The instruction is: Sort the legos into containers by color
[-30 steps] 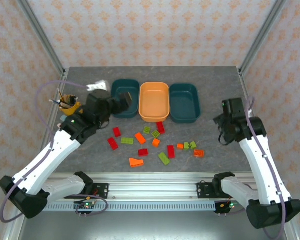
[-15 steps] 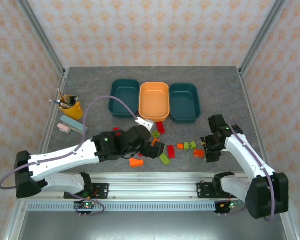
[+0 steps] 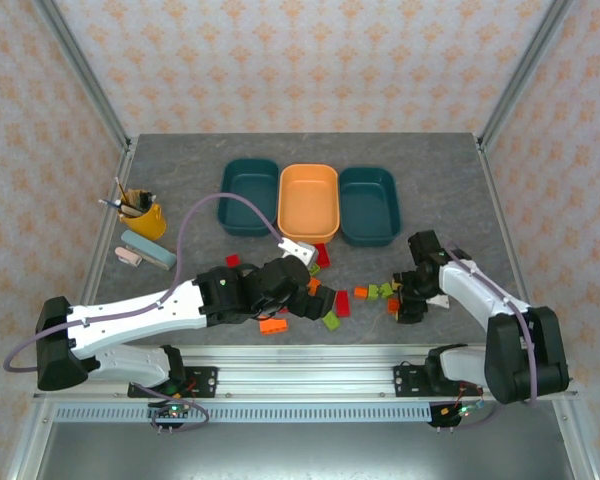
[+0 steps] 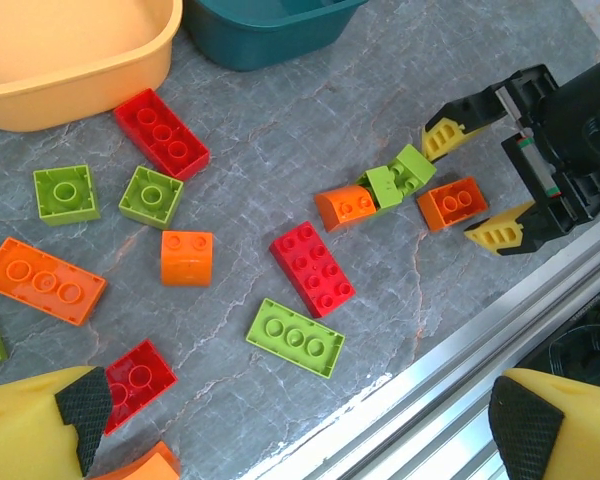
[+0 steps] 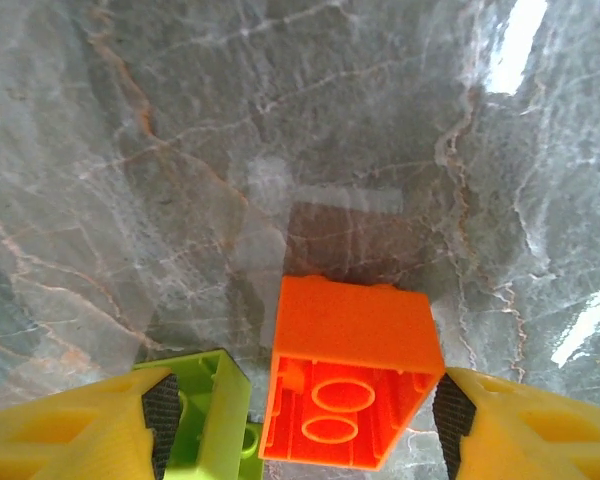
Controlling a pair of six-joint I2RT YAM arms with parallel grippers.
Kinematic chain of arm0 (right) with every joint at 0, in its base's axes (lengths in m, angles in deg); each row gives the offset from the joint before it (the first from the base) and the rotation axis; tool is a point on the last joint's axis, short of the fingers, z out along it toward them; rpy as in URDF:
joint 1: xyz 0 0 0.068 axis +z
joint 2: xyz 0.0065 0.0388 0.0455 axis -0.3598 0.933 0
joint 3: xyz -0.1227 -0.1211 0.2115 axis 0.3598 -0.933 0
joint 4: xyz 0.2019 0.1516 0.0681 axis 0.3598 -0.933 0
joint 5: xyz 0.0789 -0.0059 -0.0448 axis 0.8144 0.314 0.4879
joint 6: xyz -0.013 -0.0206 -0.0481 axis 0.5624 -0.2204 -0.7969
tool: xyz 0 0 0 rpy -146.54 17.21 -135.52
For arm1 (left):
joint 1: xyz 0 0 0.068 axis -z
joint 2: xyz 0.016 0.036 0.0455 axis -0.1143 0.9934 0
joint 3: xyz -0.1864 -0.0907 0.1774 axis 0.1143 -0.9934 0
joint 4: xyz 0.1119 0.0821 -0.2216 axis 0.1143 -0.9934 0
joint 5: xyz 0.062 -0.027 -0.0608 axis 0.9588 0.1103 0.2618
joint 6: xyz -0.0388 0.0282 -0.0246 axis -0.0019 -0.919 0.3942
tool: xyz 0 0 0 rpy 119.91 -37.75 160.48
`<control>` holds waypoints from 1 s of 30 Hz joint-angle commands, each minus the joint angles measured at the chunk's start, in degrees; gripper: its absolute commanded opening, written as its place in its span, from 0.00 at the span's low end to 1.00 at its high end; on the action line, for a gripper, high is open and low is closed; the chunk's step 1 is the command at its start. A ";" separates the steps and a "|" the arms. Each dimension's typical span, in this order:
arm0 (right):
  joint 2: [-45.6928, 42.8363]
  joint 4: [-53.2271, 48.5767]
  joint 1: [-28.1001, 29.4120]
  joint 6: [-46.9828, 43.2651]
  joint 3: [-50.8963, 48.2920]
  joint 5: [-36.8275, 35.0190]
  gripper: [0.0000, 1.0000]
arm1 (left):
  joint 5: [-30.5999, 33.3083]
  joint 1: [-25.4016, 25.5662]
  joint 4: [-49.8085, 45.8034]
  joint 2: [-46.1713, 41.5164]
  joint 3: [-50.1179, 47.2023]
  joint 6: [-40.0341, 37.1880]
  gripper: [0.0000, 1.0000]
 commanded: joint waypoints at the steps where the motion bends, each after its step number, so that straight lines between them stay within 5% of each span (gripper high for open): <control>1: 0.33 0.76 0.26 1.87 -0.93 0.23 0.67 | 2.46 0.37 0.38 -1.73 -0.02 1.18 1.00; 14: 2.55 3.40 0.28 3.31 -2.10 -2.16 0.37 | 4.03 0.37 0.10 -2.78 -0.28 1.99 1.00; 20: -2.32 -7.43 0.46 -3.08 6.03 -11.93 0.30 | 5.64 -0.45 -0.63 -3.60 1.60 4.04 1.00; 25: -3.82 -13.10 2.41 -16.57 18.90 -20.33 0.29 | 2.27 -7.61 -0.71 -4.60 4.01 7.65 1.00; 30: 8.51 -10.95 7.29 -31.16 33.55 -20.58 0.29 | -3.07 -17.59 -2.48 -1.41 9.54 9.22 1.00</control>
